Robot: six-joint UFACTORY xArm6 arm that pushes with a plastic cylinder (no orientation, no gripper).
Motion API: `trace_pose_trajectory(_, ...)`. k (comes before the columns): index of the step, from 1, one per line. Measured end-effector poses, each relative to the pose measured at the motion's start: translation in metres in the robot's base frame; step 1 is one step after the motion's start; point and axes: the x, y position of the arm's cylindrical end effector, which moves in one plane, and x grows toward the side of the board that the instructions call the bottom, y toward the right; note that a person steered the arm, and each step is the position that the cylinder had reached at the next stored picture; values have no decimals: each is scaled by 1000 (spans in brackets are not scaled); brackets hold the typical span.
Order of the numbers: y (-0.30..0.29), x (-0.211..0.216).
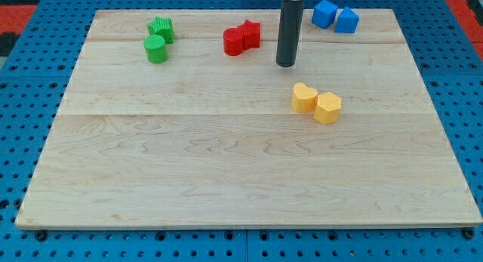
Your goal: Separate the blue blocks on the board
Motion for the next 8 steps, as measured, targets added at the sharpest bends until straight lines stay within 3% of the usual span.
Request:
trace_pose_trajectory(4,0,22)
trace_pose_trajectory(6,178,-18)
trace_pose_trajectory(7,174,-102)
trace_pose_trajectory(8,196,-136)
